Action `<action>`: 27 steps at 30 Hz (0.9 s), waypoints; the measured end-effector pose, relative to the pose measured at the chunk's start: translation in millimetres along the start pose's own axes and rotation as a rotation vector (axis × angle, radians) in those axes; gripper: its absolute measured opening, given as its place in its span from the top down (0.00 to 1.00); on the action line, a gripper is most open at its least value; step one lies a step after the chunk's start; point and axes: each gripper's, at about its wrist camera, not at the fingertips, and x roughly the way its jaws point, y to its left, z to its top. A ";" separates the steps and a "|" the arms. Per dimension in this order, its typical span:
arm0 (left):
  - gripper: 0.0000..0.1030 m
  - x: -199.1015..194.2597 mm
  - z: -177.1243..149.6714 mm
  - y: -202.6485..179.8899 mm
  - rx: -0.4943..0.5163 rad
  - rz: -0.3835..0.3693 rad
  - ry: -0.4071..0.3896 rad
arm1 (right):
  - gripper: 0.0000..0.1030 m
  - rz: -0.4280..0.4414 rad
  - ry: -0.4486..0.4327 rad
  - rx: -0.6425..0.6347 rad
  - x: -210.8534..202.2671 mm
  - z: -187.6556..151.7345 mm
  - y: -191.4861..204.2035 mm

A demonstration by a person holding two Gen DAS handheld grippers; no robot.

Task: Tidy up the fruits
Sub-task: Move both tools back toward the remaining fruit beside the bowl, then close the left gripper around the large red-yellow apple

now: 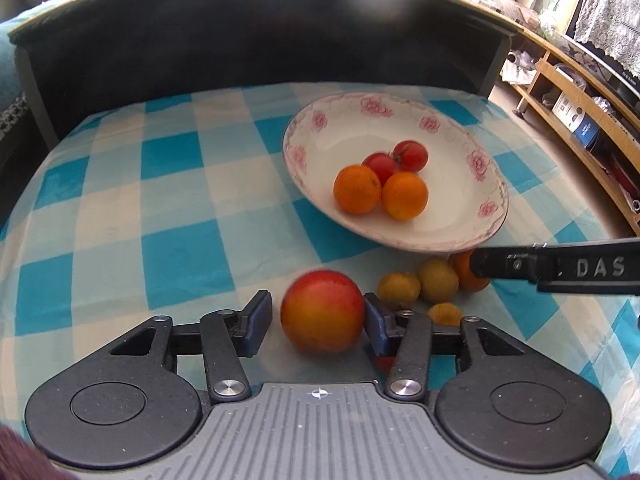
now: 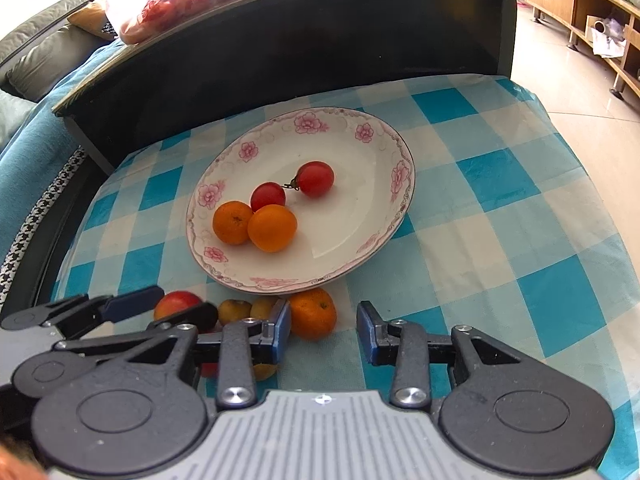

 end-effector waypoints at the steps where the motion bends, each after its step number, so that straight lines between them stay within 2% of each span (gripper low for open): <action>1: 0.45 -0.6 -1.1 -1.1 0.009 0.006 -0.003 | 0.59 0.001 0.000 0.004 0.0 0.3 -0.5; 7: 0.49 -0.6 -0.7 0.0 0.004 0.011 -0.010 | 0.59 0.019 0.012 0.014 0.9 -0.4 -1.7; 17: 0.47 6.3 7.5 1.5 -0.001 0.007 -0.031 | 0.59 0.041 0.030 0.036 8.1 0.5 -0.4; 27: 0.47 8.9 11.1 6.0 -0.021 -0.004 -0.042 | 0.55 0.087 0.035 0.064 14.5 1.1 -1.6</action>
